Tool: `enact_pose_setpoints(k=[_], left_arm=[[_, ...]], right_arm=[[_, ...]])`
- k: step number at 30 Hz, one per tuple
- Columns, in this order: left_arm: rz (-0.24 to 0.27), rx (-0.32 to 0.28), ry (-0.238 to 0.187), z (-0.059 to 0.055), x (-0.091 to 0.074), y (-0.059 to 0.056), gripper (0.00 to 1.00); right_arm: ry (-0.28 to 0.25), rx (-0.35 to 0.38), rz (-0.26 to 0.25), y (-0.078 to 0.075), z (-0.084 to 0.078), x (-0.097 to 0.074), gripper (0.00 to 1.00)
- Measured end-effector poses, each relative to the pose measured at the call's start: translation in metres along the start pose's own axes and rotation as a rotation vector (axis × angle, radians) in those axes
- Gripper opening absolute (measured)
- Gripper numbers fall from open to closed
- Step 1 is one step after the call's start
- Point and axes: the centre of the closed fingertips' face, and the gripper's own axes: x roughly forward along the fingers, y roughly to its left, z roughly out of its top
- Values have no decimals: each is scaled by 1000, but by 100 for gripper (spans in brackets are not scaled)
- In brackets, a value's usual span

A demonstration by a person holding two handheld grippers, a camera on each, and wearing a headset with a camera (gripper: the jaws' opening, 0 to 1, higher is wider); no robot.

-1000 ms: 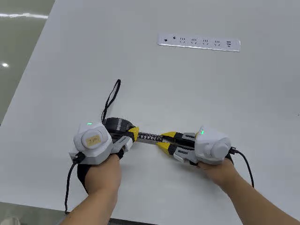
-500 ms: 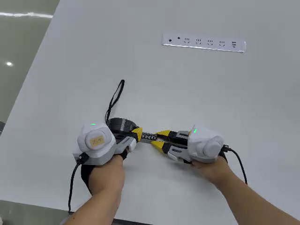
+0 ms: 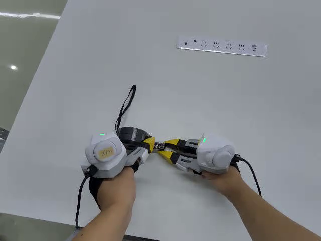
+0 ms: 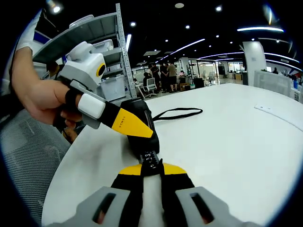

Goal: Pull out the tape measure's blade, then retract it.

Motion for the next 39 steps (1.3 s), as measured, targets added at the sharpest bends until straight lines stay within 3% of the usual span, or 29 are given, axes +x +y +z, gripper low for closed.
enact_pose_setpoints(k=[23,39], left_arm=[[-3,-17,-2,2,0,0,61],[-16,-23,-1,2,0,0,63]], right_arm=[[32,-88,79,5,6,17,13],[30,-37,71,6,7,15,16]])
